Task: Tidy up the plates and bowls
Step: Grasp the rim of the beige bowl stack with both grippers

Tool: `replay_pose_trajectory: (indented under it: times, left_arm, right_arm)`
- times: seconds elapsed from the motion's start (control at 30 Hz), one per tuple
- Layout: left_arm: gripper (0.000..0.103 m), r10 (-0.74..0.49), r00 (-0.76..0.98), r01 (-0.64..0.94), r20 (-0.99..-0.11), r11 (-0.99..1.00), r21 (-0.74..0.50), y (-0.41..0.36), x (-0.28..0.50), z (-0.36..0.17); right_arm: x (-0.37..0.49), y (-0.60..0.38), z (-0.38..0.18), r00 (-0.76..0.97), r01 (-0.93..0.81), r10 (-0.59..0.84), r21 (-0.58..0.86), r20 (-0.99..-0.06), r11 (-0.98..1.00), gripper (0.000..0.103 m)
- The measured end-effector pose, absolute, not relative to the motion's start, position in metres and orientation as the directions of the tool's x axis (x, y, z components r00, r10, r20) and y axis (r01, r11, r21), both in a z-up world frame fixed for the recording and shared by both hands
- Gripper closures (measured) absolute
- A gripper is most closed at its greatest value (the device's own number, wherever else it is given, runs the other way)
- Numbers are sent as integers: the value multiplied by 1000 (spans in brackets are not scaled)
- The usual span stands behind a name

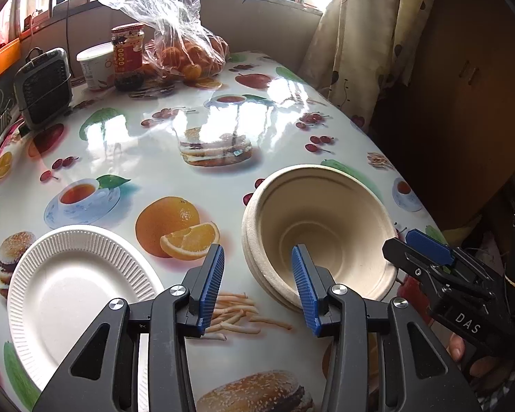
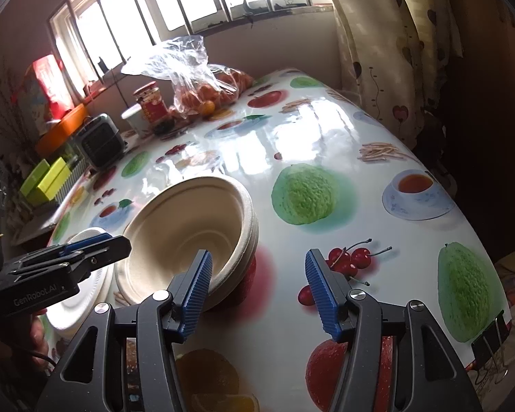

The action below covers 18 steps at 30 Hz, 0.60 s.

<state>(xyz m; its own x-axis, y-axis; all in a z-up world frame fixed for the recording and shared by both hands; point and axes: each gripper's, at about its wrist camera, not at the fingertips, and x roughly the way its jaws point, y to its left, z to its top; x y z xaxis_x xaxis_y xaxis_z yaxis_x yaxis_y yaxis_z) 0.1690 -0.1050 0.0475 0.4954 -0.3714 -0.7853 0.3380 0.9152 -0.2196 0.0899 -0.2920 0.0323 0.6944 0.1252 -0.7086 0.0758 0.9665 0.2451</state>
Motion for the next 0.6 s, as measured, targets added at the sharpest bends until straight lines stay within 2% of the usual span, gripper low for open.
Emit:
replay_pose_trajectory:
  times: [0.47,0.6]
  left_arm:
    - [61,-393,484,347,-782,906,-241,-110,171,42]
    - [60,-399,476,345,-784,905,-250,-111,173,40]
  right_arm:
    - [98,-289,27,682,39,149,239,-716,970,47]
    - [99,-286,27,681,24,159,239,-715,971,54]
